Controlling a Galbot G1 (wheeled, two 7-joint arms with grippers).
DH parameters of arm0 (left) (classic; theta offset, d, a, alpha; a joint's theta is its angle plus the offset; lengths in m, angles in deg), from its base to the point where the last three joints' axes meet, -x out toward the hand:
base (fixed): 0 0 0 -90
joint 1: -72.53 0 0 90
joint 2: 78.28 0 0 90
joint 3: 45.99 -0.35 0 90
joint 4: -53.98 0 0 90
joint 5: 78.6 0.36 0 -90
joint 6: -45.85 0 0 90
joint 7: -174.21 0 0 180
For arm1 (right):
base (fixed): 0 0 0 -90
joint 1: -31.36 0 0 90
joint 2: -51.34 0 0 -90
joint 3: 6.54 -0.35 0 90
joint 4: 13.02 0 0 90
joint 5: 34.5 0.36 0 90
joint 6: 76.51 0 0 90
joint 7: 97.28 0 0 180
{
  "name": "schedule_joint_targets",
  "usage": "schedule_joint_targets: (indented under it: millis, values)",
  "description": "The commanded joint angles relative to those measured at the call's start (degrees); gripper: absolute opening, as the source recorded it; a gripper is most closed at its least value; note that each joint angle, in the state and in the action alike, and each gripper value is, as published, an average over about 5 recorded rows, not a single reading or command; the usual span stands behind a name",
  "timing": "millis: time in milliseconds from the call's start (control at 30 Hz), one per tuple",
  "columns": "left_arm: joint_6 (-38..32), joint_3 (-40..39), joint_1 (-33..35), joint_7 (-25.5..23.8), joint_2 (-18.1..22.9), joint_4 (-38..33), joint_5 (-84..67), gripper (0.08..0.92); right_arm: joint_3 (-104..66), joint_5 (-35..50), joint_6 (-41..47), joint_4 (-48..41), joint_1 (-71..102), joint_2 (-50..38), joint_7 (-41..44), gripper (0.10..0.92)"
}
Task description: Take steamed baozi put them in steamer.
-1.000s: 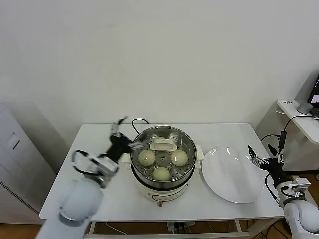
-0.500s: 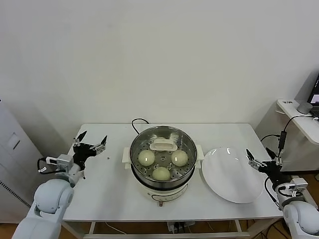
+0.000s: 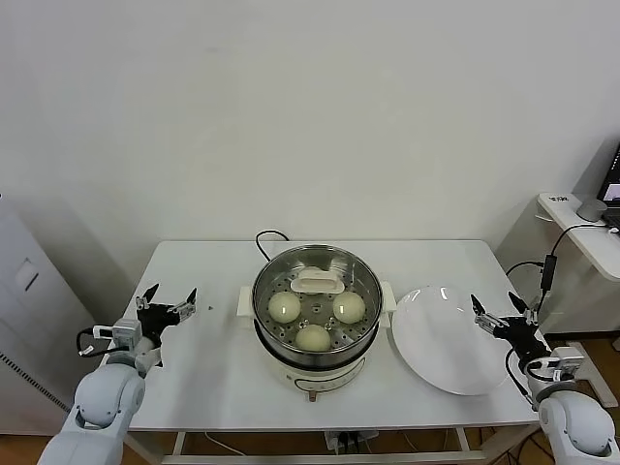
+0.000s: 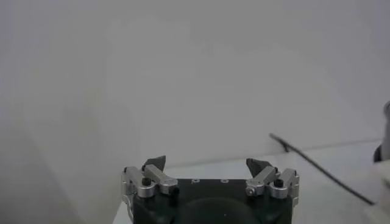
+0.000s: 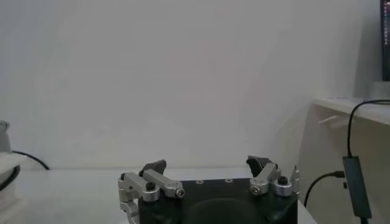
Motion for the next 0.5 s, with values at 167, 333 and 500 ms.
schedule_joint_targets:
  millis: [167, 333, 500]
  values:
    - [-0.25, -0.23, 1.63, 0.52, 0.36, 1.94, -1.26, 0.823, 1.64, -0.86, -0.11, -0.91, -1.07, 1.23, -0.49, 0.823]
    - [-0.28, -0.22, 1.66, 0.56, 0.30, 2.25, -1.56, 0.823, 1.69, -1.08, -0.11, -1.22, -1.18, 1.66, -0.57, 0.823]
    - [-0.09, -0.22, 1.56, 0.54, 0.22, 1.83, -1.81, 0.823, 1.61, -1.41, -0.09, -1.33, -1.22, 1.90, -0.54, 0.823]
